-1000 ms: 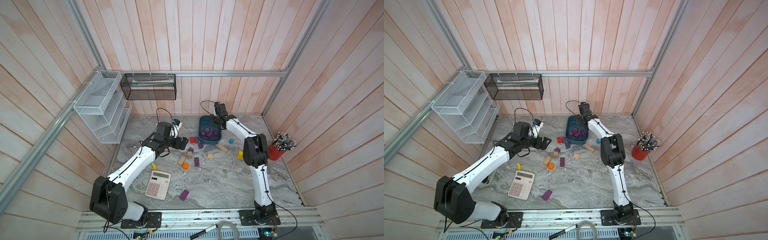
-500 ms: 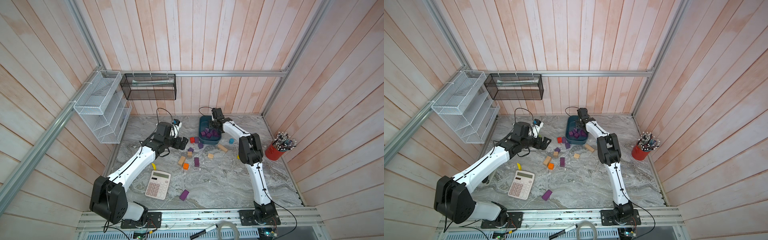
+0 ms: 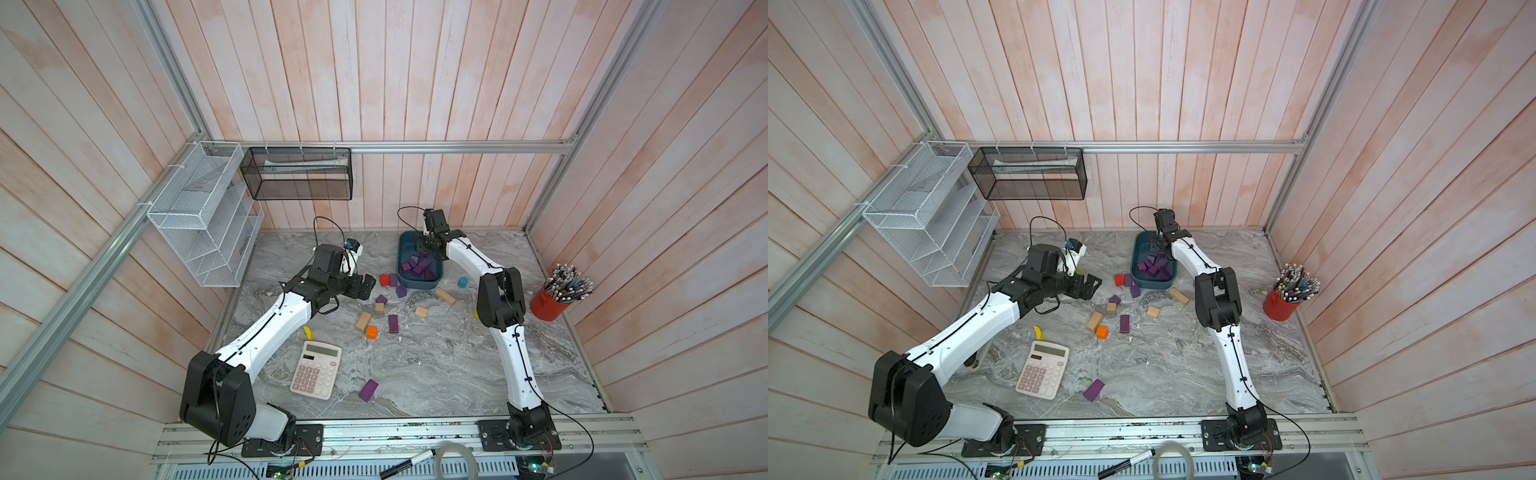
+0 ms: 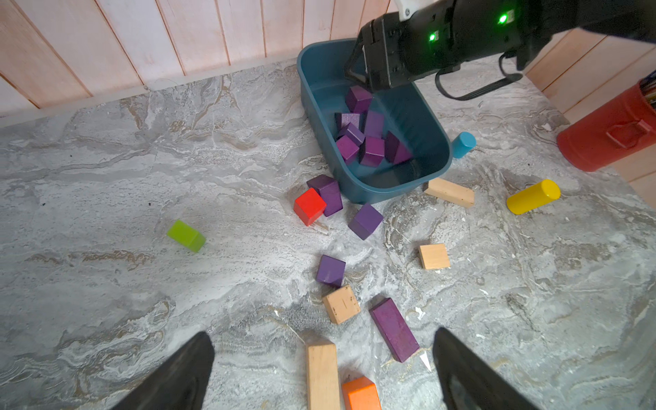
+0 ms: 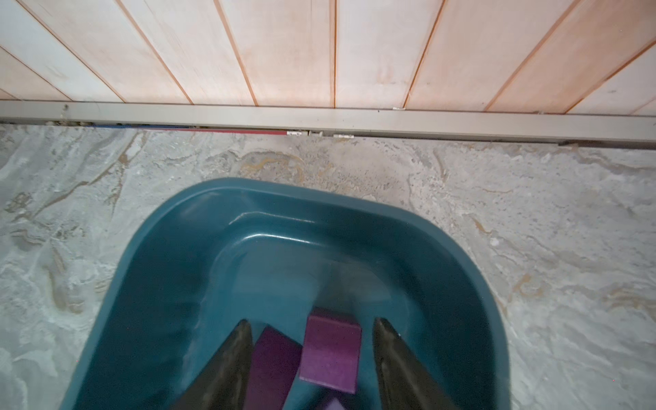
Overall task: Pick purple bricks into the storage bin
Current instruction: Place the building block in the storage box, then pick up the building block from the center of the board.
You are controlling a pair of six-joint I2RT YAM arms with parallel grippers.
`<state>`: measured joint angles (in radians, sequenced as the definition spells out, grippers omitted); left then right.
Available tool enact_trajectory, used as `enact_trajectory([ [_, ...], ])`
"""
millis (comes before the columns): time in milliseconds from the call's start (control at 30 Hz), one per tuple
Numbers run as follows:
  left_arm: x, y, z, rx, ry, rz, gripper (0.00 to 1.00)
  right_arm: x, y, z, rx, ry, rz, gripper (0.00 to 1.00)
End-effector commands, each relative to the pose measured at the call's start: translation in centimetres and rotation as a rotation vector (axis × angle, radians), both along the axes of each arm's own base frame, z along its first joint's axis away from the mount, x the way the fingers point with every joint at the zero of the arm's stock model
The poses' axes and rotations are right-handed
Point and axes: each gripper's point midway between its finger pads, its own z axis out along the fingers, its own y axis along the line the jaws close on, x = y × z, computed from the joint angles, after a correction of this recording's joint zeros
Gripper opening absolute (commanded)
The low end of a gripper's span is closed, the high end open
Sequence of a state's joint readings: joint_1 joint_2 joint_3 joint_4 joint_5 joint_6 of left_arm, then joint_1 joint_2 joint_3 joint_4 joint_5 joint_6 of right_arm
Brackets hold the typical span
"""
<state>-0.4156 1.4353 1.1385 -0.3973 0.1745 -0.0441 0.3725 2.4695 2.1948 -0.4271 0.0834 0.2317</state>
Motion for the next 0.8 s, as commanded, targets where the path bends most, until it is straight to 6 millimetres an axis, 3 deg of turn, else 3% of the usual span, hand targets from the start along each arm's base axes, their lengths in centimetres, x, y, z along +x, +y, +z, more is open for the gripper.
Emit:
enact_trajectory([
  [0,0.3,0.0,0.0,0.026,-0.012,0.001,0.97,-0.5,0.5,7.0,0.038,-0.087,0.018,0.58],
  [167,0.8,0.5,-0.5,0.044,-0.007,0.034,0.97,-2.0,0.1,12.5,0.059,-0.156,0.037,0.6],
  [400,1.0,0.6,-1.4,0.059,0.012,0.05,0.97,-6.5,-1.9,17.8,0.049,-0.229,0.043,0.63],
  [533,1.2,0.5,-1.8,0.051,0.026,0.069,0.97,-10.0,-3.7,19.5,0.06,-0.272,0.021,0.64],
  [767,0.1,-2.4,-4.0,0.084,0.084,0.066,0.96,-16.7,-7.4,19.2,0.048,-0.293,-0.037,0.65],
])
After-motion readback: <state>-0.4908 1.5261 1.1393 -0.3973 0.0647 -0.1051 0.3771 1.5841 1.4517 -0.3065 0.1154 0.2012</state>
